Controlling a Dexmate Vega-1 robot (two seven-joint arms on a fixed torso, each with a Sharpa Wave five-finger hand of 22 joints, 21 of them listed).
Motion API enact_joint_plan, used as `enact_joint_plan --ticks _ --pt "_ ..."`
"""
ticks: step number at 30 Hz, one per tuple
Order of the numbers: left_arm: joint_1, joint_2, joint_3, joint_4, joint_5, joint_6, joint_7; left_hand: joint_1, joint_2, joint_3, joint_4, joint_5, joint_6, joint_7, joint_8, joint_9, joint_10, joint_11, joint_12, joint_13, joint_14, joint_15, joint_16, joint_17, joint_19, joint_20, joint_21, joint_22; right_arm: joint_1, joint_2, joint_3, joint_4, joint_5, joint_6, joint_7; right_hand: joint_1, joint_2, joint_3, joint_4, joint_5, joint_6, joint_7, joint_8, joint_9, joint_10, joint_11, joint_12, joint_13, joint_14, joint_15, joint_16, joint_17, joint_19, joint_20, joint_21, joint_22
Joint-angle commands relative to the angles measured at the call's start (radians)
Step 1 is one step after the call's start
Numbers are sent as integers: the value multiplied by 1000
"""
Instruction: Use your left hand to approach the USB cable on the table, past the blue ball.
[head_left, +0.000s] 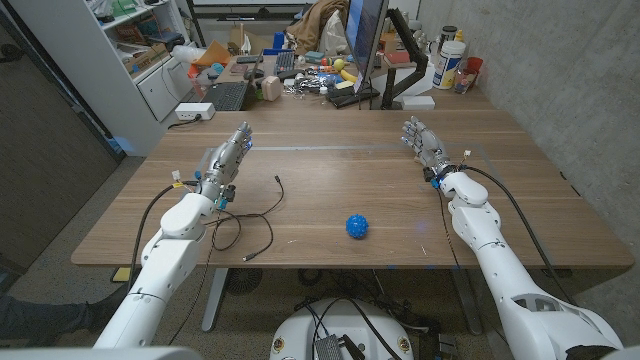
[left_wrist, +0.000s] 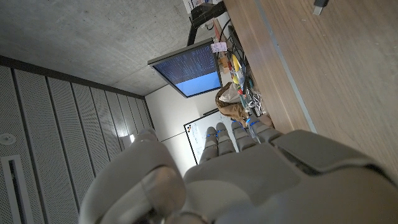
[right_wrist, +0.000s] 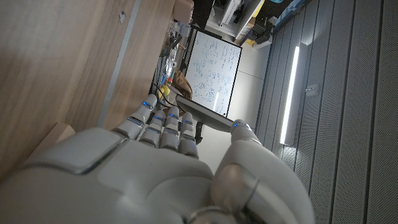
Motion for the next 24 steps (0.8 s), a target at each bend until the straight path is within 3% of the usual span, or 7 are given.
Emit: enact_joint_plan --ticks 1,24 --pt "29 1 -13 -41 7 3 9 10 1 -1 -4 -6 9 3 5 4 5 -5 1 4 4 3 3 2 -1 8 9 2 5 -1 1 9 2 3 4 -2 4 4 -8 4 6 -4 3 -1 5 -3 5 4 12 0 3 2 9 -11 -1 4" --pt "62 6 -24 -94 28 -4 13 15 5 -4 -6 -10 27 4 8 4 9 0 1 4 6 1 3 2 -1 10 9 2 35 4 -1 54 -3 24 12 -3 5 3 -11 4 3 -4 2 -1 5 -1 5 4 12 2 3 2 12 -12 -8 4"
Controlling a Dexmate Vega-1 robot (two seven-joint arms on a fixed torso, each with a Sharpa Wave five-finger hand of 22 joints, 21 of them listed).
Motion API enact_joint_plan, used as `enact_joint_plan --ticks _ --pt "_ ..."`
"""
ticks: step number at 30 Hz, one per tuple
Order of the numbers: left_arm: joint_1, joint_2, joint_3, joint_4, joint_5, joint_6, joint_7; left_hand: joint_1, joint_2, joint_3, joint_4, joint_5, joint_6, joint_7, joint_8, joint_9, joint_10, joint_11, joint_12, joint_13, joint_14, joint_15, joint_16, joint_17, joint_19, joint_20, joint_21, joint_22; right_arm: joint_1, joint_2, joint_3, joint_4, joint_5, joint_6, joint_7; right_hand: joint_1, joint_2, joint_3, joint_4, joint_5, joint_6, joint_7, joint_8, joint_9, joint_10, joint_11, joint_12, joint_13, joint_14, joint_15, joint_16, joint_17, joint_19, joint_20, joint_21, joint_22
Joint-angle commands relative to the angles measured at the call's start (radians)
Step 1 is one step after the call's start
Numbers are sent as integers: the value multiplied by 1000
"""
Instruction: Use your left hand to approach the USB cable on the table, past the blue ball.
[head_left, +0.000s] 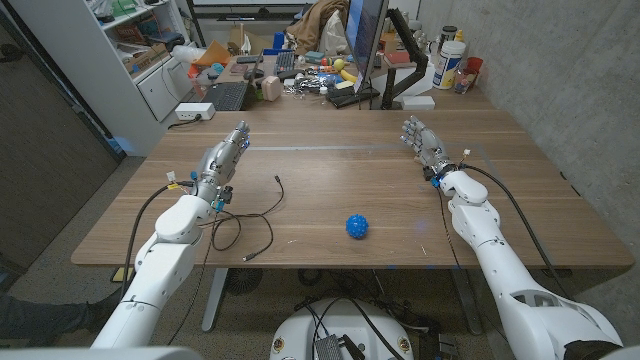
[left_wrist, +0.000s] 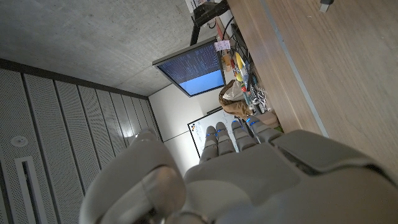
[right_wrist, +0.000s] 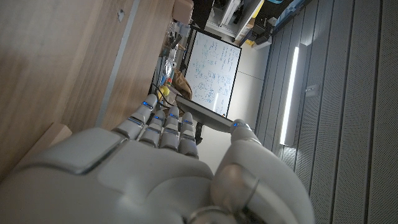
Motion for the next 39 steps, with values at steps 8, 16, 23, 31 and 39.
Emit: enact_joint_plan --ticks 8,16,23,31,39 --pt "32 9 -6 -57 27 9 10 12 2 -2 -2 -4 12 2 8 4 10 -2 1 4 5 0 3 2 -5 6 9 2 14 3 4 22 0 18 6 -4 5 1 -5 5 3 -4 2 -1 6 -2 5 4 13 0 3 2 9 -8 -4 4" --pt "53 19 -10 -93 47 33 21 14 3 -3 -3 -5 13 1 6 4 10 -2 0 4 5 -2 2 2 -5 8 9 2 5 -1 12 12 7 23 10 -4 5 1 -6 5 4 -4 2 -1 7 -4 5 4 14 0 2 2 10 -7 -6 4" --pt "72 42 -19 -132 68 64 19 15 4 -3 -3 -6 14 2 6 4 10 -6 -1 4 6 -2 2 2 -6 11 8 2 0 -2 16 8 12 27 10 -4 5 0 -7 5 5 -4 2 -1 9 -4 6 4 14 0 2 2 10 -7 -8 4" --pt "87 56 -29 -164 86 78 17 16 5 -4 -3 -7 19 3 6 4 10 -8 -1 4 6 -1 2 2 -7 11 8 2 2 -5 17 10 15 28 14 -5 5 0 -7 5 5 -5 2 -1 9 -5 6 4 14 0 2 2 11 -7 -10 4" --pt "104 56 -35 -190 110 83 29 19 7 -5 -4 -8 21 3 6 4 12 -6 -1 4 6 -3 2 2 -8 13 8 2 6 -4 17 14 15 33 14 -7 6 -1 -7 5 5 -5 3 -1 9 -5 5 4 14 -2 2 2 11 -6 -13 4"
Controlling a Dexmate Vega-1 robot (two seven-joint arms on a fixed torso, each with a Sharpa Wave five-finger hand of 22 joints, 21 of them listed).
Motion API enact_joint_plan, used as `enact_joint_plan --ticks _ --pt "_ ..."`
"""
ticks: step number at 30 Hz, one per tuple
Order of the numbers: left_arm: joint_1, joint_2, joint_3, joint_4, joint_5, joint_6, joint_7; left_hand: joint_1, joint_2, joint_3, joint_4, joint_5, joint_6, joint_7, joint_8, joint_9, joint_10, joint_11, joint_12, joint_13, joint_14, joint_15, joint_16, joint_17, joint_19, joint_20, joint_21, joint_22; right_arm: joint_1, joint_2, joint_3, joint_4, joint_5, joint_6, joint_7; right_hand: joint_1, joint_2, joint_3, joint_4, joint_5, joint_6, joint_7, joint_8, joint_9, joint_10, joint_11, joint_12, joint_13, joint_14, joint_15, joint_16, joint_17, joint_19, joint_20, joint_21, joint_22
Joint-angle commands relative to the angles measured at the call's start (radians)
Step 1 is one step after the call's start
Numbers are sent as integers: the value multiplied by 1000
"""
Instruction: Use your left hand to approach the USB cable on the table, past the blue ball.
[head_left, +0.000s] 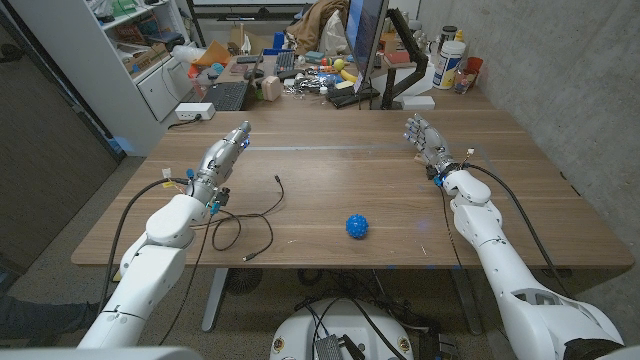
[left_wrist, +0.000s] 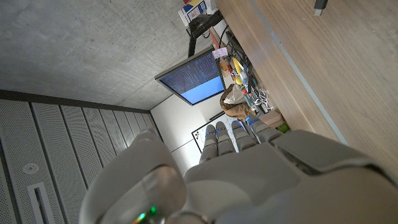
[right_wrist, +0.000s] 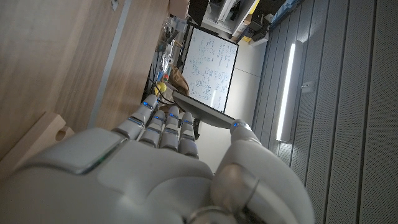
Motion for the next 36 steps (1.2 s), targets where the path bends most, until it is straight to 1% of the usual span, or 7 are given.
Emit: enact_joint_plan --ticks 1,8,14,19,30,36 --pt "29 10 -14 -49 37 18 15 15 3 -1 0 1 10 1 6 4 7 -1 -1 4 1 2 2 2 -2 8 8 3 3 -2 1 4 2 8 2 -7 6 0 -6 5 5 -6 2 -1 9 -4 5 4 15 -2 2 2 7 -3 -2 4" --pt "56 25 -31 -82 73 44 25 17 5 -1 -1 0 11 -1 5 4 8 -4 -1 4 2 1 2 2 -3 15 8 3 9 -3 -3 9 -1 5 4 -7 6 0 -7 5 5 -8 2 -1 11 -4 6 4 14 -2 2 2 8 -2 -4 4" --pt "80 40 -54 -109 97 59 22 18 6 -1 -1 -1 10 -3 4 4 8 -2 -1 4 2 1 2 2 -3 17 8 3 10 -6 -7 6 -5 0 7 -7 6 0 -8 5 5 -9 2 -1 10 -3 5 4 16 -2 2 2 9 -1 -6 4" --pt "96 46 -69 -122 117 57 20 20 7 -2 -2 -1 14 -1 5 4 12 -2 0 4 5 0 3 2 -2 18 8 3 9 -12 -10 0 -8 -6 12 -7 7 0 -8 5 5 -8 2 -1 10 -4 5 4 16 -1 2 2 10 -2 -7 4" --pt "123 75 -96 -156 169 61 -3 23 9 -2 -3 -2 21 -7 6 4 18 -4 2 5 10 -1 5 2 2 21 10 3 -1 -27 -15 -23 -14 -20 22 -9 7 -1 -9 5 5 -8 2 -1 10 -5 5 4 16 -2 2 2 11 -1 -11 5" --pt "149 76 -116 -189 192 77 -6 25 10 -3 -3 -3 24 -7 7 5 19 -4 2 5 13 -2 5 2 5 23 11 3 -2 -31 -16 -26 -14 -23 28 -9 7 -1 -10 5 5 -9 2 -1 10 -4 5 4 16 -1 2 2 12 -1 -13 5"
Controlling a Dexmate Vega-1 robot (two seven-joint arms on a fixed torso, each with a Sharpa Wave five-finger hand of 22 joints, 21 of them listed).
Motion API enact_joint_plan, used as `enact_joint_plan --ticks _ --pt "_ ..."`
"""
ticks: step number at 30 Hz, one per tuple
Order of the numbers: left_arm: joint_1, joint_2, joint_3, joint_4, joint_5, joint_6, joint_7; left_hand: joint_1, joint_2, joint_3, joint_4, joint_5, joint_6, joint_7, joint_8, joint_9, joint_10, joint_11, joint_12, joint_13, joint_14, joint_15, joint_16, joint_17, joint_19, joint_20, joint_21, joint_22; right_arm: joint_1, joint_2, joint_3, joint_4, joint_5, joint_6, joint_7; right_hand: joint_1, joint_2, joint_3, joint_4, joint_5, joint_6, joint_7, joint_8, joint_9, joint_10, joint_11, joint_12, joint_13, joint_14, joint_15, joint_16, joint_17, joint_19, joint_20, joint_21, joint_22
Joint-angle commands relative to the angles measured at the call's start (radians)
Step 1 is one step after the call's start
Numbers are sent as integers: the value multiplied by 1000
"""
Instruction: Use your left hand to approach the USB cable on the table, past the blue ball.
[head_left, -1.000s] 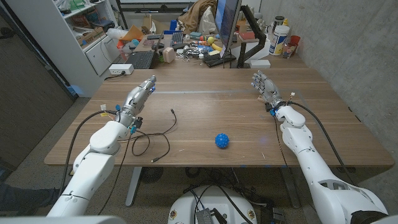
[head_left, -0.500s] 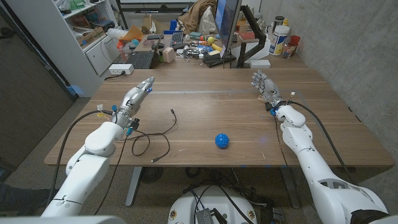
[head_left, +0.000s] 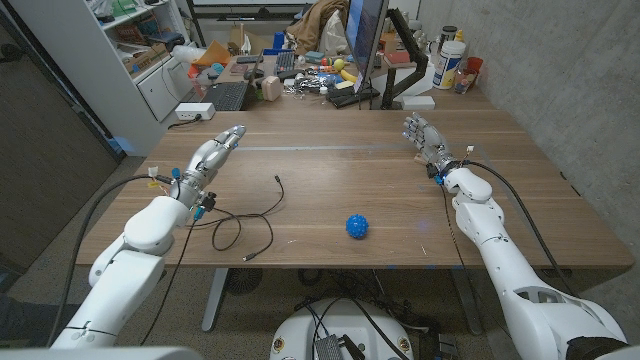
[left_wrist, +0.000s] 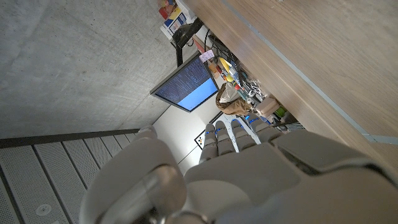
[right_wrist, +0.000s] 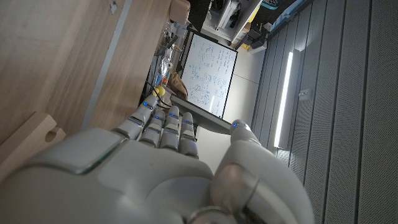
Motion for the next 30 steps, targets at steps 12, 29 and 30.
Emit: enact_joint_plan --ticks 12,29,30 --pt "92 -2 -78 -107 90 48 -13 15 -1 -3 -5 -4 17 1 8 5 14 -4 2 5 12 0 5 2 5 13 5 3 16 -9 -12 17 -6 6 22 -5 2 4 -5 5 4 -9 2 -1 6 1 5 4 9 2 2 2 9 -5 -9 5" --pt "120 -14 -101 -147 176 81 -4 20 2 -3 -7 -4 27 -3 10 5 22 -7 4 5 17 -1 6 2 9 16 6 3 34 -3 -13 38 -13 16 13 -6 2 3 -7 5 4 -10 1 -1 7 0 5 4 9 2 1 2 11 -5 -14 5" --pt "121 -13 -101 -148 184 81 -3 21 2 -3 -7 -4 27 -3 10 5 22 -7 3 5 18 -1 6 2 9 17 6 3 34 -2 -12 38 -12 16 13 -6 2 3 -7 5 4 -10 2 -1 7 1 5 4 9 2 1 2 11 -5 -14 5"
